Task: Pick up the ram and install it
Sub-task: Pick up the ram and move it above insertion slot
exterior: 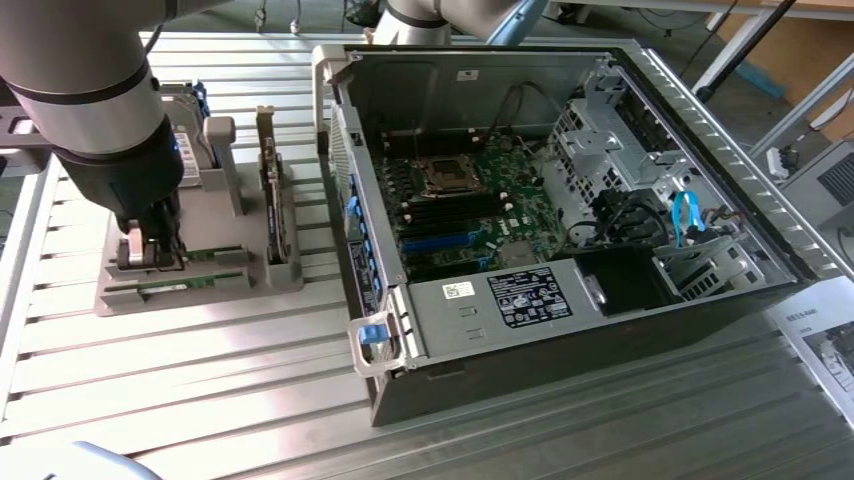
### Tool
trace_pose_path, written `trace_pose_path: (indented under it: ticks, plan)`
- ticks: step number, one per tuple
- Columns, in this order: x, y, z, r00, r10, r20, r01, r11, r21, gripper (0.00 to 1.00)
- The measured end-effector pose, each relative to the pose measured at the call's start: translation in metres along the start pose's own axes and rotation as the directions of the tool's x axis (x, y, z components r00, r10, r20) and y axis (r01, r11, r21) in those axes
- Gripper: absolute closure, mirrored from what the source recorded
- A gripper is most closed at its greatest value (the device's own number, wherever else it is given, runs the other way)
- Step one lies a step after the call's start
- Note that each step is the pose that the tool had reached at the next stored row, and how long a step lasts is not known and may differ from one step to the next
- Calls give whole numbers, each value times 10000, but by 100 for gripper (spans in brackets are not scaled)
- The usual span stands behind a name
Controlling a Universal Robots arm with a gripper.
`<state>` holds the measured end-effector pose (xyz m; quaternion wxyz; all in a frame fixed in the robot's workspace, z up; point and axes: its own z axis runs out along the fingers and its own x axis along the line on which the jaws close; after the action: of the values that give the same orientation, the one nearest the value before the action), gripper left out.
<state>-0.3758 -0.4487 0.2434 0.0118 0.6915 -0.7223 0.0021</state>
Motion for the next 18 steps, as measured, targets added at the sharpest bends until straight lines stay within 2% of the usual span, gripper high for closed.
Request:
trace_pose_path:
  ticks: [18]
  plan:
    - [60, -2, 2, 10000, 1, 1, -1, 10000, 1, 76]
